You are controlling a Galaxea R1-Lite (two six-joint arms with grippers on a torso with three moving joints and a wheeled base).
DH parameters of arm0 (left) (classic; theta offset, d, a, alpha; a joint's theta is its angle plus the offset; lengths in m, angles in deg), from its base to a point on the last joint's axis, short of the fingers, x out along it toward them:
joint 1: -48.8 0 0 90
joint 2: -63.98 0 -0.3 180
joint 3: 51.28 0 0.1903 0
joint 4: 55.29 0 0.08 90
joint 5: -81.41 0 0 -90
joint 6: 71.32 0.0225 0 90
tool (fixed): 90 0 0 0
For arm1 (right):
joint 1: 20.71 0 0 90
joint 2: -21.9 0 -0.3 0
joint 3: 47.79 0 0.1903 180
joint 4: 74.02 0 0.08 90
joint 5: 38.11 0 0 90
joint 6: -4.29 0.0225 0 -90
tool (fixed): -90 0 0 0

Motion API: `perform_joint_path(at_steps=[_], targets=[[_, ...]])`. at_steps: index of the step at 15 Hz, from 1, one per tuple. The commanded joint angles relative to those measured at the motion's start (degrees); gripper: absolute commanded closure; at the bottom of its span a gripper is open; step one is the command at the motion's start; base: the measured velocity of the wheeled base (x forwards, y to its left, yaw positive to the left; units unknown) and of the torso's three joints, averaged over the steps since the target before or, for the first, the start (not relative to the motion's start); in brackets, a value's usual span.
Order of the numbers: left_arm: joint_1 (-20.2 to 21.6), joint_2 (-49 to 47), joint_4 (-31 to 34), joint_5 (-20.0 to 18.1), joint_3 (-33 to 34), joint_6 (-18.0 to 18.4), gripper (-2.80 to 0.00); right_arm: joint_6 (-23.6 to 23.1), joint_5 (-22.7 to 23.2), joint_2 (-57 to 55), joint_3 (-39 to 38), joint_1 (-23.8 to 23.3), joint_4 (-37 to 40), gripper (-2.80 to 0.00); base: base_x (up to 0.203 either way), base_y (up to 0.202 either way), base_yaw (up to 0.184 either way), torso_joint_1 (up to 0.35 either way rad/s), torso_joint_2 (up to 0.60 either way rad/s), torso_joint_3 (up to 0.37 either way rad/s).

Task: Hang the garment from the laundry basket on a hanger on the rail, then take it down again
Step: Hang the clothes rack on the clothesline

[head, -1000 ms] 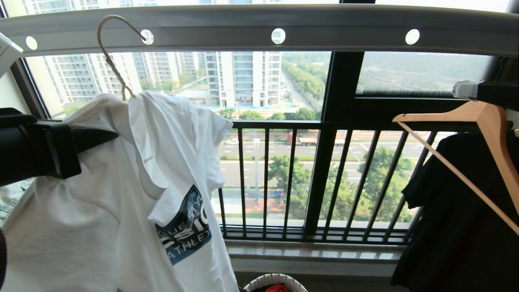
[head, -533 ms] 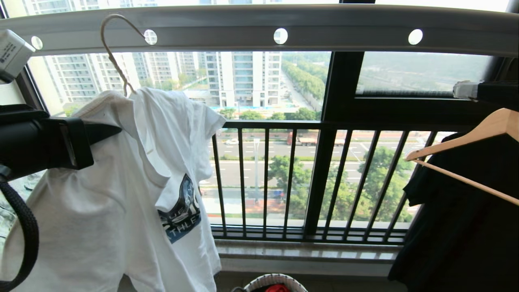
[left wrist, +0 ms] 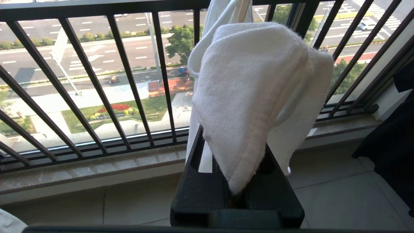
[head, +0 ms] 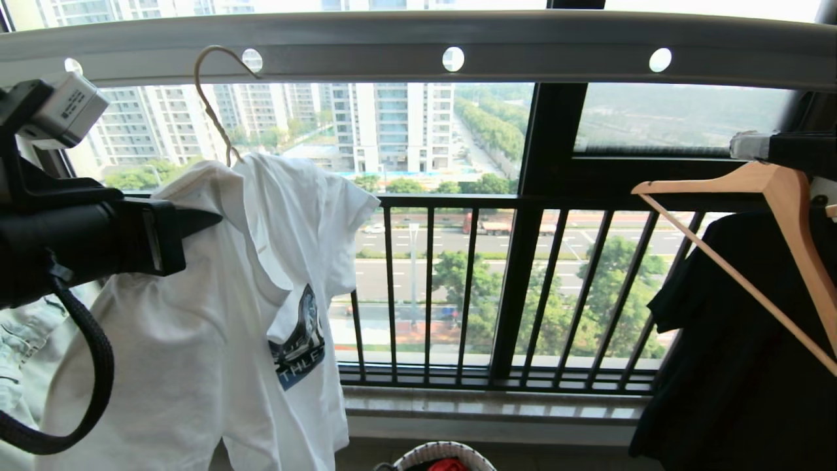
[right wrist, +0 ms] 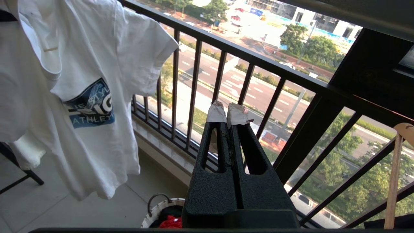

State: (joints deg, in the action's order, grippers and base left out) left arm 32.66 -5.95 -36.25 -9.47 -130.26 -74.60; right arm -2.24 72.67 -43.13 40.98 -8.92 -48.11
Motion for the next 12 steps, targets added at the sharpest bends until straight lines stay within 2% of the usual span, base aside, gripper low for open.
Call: perform_joint_path(at_steps=[1, 5, 12], targets=[[0.06, -2.21, -0.35, 1.01, 0.02, 0.00, 0.00, -0.06, 0.13, -0.01, 0.04, -0.01, 0.01, 0.00, 0.000, 0.000, 0.000, 0.000, 0.00, 0.000], [0.06, -2.67, -0.41, 1.83, -3.34, 0.20, 0.00, -0.06, 0.13, -0.01, 0.08, -0.01, -0.07, 0.00, 0.000, 0.000, 0.000, 0.000, 0.00, 0.000], [-0.73, 0.41, -0.33, 1.76, -2.66, 0.20, 0.00, -0.06, 0.13, -0.01, 0.08, -0.01, -0.07, 0.00, 0.000, 0.000, 0.000, 0.000, 0.00, 0.000]])
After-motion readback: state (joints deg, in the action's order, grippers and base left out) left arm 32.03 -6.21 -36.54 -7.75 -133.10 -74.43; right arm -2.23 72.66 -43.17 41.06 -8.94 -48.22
